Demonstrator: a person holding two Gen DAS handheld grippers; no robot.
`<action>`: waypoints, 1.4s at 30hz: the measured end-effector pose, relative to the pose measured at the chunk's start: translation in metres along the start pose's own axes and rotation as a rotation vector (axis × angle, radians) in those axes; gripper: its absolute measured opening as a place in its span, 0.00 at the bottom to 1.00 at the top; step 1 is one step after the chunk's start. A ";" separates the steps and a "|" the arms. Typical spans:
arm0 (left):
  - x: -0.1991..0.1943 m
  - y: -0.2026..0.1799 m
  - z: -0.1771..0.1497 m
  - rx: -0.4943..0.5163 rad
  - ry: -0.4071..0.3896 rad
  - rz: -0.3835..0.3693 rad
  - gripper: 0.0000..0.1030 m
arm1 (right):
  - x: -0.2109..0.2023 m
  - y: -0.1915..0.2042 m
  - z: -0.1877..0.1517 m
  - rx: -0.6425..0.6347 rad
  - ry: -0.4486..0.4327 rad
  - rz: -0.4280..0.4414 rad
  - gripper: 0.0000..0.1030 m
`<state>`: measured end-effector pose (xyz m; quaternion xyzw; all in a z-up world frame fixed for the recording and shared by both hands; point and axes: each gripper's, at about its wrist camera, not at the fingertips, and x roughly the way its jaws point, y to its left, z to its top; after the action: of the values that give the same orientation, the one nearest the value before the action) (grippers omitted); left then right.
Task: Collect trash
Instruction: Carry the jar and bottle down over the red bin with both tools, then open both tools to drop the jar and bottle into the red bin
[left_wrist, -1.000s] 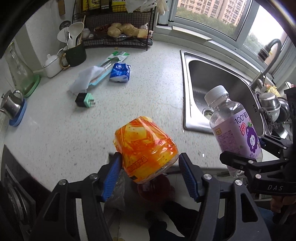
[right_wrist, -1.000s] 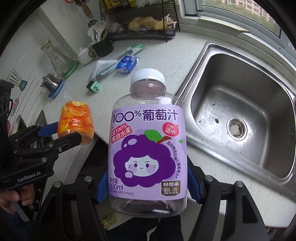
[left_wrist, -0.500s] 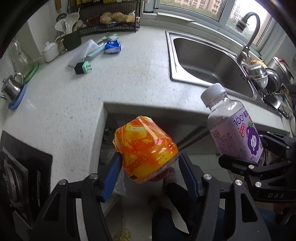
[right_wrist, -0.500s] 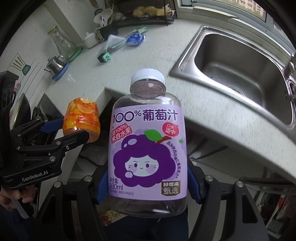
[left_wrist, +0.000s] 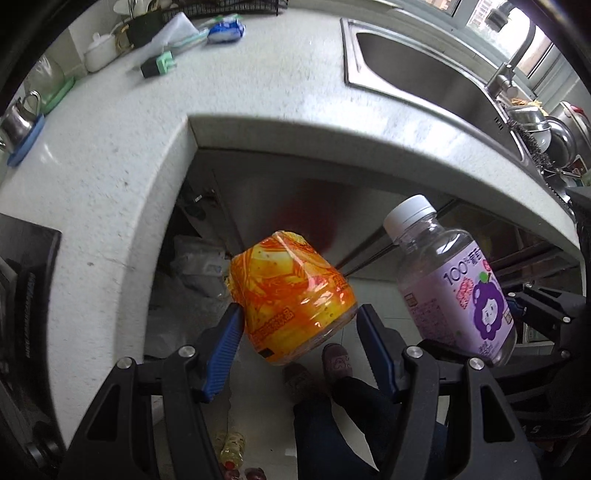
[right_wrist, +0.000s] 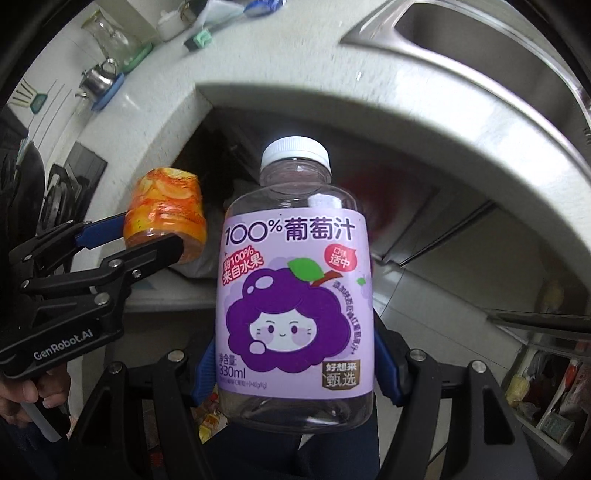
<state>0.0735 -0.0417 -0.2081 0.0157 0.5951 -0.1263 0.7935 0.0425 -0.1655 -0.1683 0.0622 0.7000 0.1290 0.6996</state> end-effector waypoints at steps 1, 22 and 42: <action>0.014 -0.001 -0.001 -0.003 0.014 -0.003 0.59 | 0.009 -0.003 0.002 -0.007 0.011 -0.003 0.64; 0.315 0.034 -0.043 -0.002 0.222 0.000 0.59 | 0.277 -0.091 0.028 -0.153 0.127 -0.018 0.64; 0.431 0.034 -0.059 0.030 0.276 -0.002 0.60 | 0.394 -0.114 0.026 -0.242 0.183 -0.040 0.65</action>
<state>0.1374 -0.0770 -0.6379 0.0443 0.6968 -0.1328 0.7035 0.0738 -0.1669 -0.5777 -0.0486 0.7412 0.2037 0.6378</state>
